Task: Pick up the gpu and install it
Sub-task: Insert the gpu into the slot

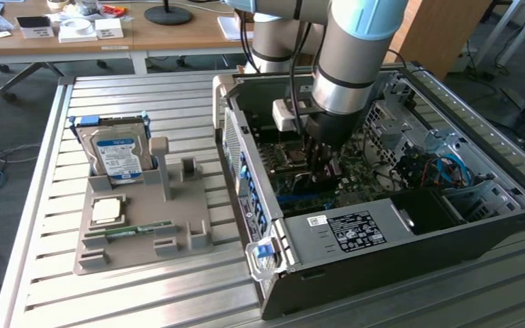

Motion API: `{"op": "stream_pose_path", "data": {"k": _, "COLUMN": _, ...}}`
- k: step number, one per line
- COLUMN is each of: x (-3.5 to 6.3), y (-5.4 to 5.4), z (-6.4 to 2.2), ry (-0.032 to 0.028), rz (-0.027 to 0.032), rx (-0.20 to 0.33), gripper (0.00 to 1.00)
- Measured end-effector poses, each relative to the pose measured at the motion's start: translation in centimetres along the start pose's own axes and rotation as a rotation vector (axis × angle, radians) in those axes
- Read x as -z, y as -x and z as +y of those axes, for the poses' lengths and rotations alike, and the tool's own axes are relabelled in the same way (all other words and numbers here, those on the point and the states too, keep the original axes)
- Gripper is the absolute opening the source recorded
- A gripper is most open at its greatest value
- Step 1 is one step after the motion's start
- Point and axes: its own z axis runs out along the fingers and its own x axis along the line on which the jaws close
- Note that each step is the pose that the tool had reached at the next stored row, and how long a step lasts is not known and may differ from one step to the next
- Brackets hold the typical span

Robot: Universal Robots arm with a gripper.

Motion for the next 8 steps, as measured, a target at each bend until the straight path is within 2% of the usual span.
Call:
{"op": "stream_pose_path", "data": {"k": 5, "x": 0.06, "y": 0.0, "z": 0.0, "ry": 0.0001, "rz": -0.0011, "rx": 0.003, "gripper": 0.27}}
{"op": "stream_pose_path", "data": {"k": 8, "x": 0.06, "y": 0.0, "z": -0.01, "ry": -0.0022, "rz": -0.0013, "rx": 0.01, "gripper": 0.27}}
